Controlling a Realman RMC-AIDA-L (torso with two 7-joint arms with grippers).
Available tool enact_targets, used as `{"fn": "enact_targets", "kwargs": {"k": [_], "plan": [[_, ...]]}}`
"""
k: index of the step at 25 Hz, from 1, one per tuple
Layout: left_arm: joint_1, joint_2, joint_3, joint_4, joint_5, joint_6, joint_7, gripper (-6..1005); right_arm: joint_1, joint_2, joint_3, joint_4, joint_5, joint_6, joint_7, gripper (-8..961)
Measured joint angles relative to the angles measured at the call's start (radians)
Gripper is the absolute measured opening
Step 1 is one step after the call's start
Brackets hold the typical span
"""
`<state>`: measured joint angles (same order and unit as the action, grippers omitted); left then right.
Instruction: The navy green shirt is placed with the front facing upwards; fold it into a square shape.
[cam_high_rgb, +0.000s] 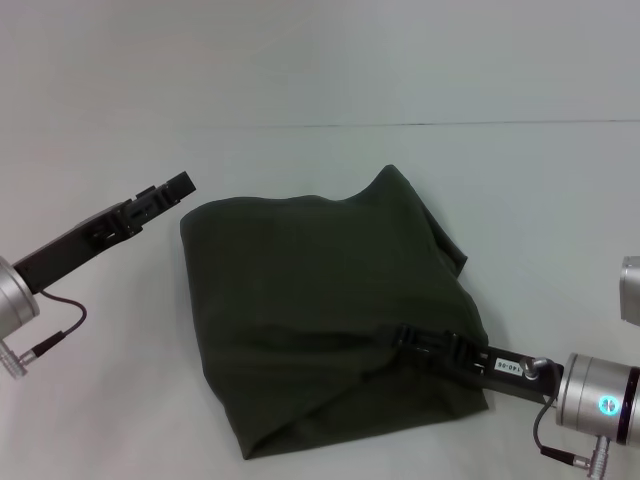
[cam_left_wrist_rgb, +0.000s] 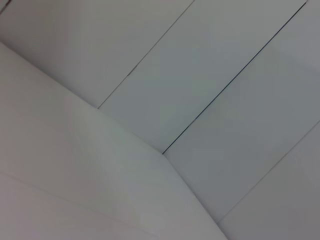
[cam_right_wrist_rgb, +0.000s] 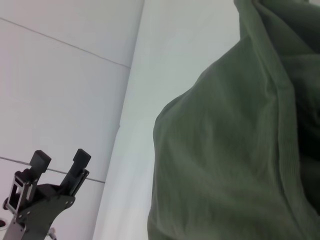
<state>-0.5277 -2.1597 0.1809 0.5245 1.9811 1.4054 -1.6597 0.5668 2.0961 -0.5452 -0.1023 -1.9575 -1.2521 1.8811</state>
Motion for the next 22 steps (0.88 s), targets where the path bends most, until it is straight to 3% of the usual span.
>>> {"fn": "enact_targets", "kwargs": {"k": [11,22], "plan": [[-0.002,0.000,-0.001,0.000,-0.001,0.000,0.001,846,0.021,-0.002,-0.036,-0.007,-0.001,-0.001,0.020,388],[-0.001,0.001,-0.003,-0.011,-0.001,-0.002,0.014,844,0.021,-0.007,-0.053,-0.020,-0.001,-0.008,0.034,130]]}}
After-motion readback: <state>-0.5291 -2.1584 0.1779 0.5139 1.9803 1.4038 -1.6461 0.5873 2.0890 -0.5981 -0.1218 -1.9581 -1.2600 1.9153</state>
